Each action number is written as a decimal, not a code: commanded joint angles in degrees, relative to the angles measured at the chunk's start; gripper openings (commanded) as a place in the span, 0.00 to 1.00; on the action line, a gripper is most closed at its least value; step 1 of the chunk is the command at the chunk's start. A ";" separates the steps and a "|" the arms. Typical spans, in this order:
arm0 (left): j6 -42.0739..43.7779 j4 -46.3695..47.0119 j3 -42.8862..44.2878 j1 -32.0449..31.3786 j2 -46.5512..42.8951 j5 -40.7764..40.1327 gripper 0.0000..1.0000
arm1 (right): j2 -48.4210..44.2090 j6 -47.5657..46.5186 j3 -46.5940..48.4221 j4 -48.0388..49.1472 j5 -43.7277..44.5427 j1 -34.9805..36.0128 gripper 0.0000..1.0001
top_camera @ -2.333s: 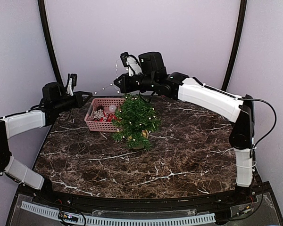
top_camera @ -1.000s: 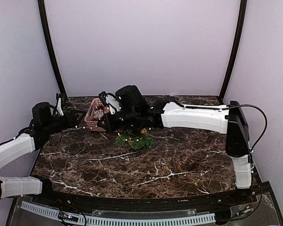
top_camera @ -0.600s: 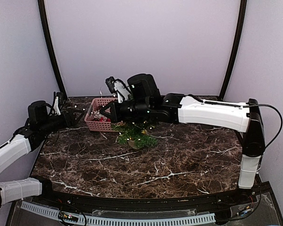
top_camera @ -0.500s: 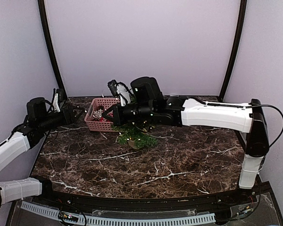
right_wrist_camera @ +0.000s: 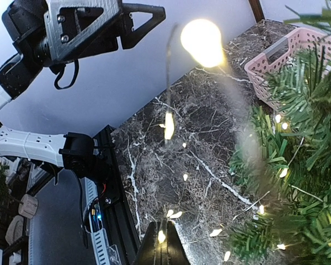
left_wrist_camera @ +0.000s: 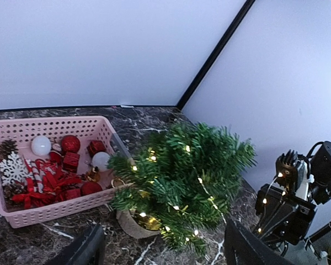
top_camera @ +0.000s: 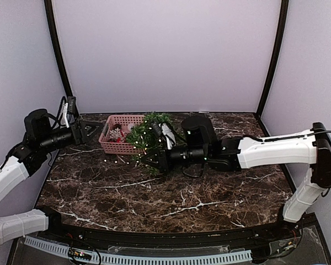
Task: Decorate the small christmas tree
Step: Wrap the side of the string light in the gap of the branches, then pass from the right arm to the left, then pass from the left arm to the right, then wrap the side of the string light in the gap of the branches.
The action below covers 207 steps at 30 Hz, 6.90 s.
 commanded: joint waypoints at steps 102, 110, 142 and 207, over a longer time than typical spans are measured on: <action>-5.97 15.53 -8.02 -30.95 9.66 -8.06 0.00 | -30.98 9.34 -32.77 -10.46 2.70 -4.77 0.84; -3.80 13.94 -4.42 -39.50 11.49 -14.65 0.00 | -41.81 18.71 -33.59 -4.67 9.92 -1.91 0.76; -6.43 24.53 -0.42 -52.99 21.35 -22.43 0.00 | -17.35 27.39 -16.67 10.48 33.94 12.36 0.38; -13.36 6.54 3.40 -34.72 20.65 -31.53 0.00 | -29.85 15.28 -18.44 -23.74 33.51 -16.60 0.00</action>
